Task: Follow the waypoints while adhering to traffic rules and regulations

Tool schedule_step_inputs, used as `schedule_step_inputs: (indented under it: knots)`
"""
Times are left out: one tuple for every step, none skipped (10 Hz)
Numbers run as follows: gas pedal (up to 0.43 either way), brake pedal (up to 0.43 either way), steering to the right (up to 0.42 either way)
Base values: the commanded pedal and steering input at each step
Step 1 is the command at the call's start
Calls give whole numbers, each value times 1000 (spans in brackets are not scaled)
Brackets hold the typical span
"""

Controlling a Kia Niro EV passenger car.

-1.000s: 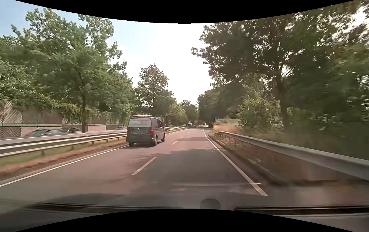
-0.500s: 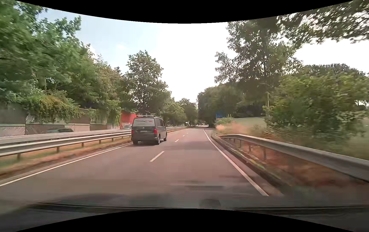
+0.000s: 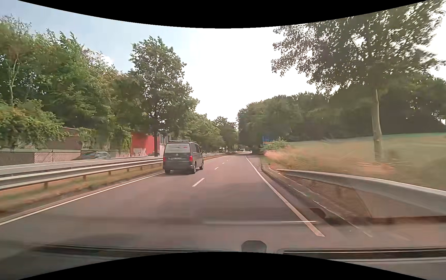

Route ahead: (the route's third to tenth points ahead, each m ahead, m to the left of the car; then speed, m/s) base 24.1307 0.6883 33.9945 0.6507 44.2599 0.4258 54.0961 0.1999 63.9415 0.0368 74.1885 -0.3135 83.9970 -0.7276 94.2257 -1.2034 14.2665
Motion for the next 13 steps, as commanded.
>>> schedule_step_inputs:
  knots:
    - [189,0,1]
    - [189,0,1]
    - [189,0,1]
    - [189,0,1]
    - [197,0,1]
    - [197,0,1]
    - [197,0,1]
    - [197,0,1]
    - [197,0,1]
    - [197,0,1]
    - [209,0,1]
    - [220,0,1]
    - [240,0,1]
